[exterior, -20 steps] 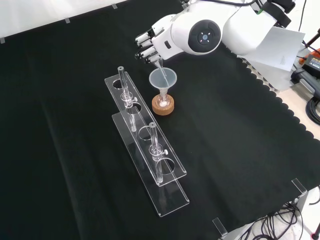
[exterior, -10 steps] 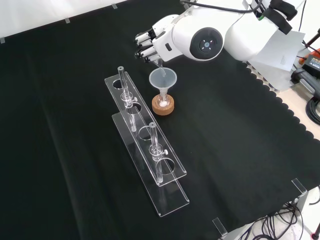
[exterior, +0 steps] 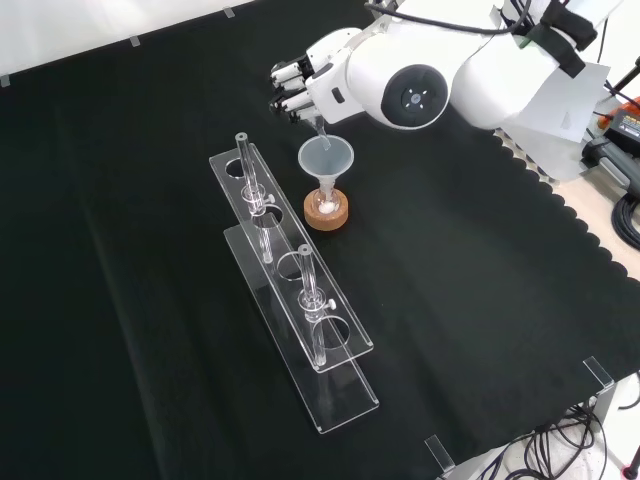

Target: Pour all the NaCl from the weighing funnel into the round-bottom flask.

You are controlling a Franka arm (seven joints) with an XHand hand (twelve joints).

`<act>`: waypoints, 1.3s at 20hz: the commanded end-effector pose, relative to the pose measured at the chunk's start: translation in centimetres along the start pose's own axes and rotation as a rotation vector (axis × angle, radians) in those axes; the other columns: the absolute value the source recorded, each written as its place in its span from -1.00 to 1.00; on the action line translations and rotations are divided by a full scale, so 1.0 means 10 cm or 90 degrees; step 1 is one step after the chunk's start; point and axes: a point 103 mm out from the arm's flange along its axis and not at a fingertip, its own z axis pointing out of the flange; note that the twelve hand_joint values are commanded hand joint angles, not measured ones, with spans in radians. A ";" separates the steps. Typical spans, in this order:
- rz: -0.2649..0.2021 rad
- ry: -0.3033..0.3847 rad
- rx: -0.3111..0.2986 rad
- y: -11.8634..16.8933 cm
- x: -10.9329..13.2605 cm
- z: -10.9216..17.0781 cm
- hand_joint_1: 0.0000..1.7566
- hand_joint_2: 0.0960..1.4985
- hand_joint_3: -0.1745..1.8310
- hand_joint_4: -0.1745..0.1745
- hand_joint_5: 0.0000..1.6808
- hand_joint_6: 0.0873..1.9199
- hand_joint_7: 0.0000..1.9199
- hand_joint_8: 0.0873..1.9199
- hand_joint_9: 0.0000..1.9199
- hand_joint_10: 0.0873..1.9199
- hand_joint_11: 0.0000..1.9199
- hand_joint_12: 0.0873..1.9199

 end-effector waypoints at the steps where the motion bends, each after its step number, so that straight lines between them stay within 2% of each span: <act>1: 0.004 -0.002 -0.002 0.00 0.04 -0.02 0.28 0.33 -1.00 1.00 0.71 -0.84 -0.47 -0.46 -0.08 -0.75 -0.29 0.13; 6: 0.009 0.020 -0.014 -0.03 -0.03 -0.01 0.28 0.32 -1.00 1.00 0.71 -0.84 -0.48 -0.46 -0.09 -0.75 -0.30 0.13; 9: 0.016 0.058 -0.007 -0.03 -0.08 0.00 0.28 0.32 -1.00 1.00 0.71 -0.84 -0.48 -0.46 -0.09 -0.75 -0.30 0.13; 20: 0.045 0.272 0.033 0.03 -0.21 0.20 0.28 0.32 -1.00 1.00 0.72 -0.85 -0.48 -0.46 -0.09 -0.75 -0.30 0.14; 22: 0.043 0.324 0.025 0.03 -0.26 0.26 0.28 0.32 -1.00 1.00 0.72 -0.85 -0.49 -0.46 -0.09 -0.75 -0.30 0.14; 26: 0.034 0.392 0.009 0.03 -0.35 0.37 0.28 0.32 -1.00 1.00 0.72 -0.85 -0.49 -0.46 -0.09 -0.74 -0.30 0.14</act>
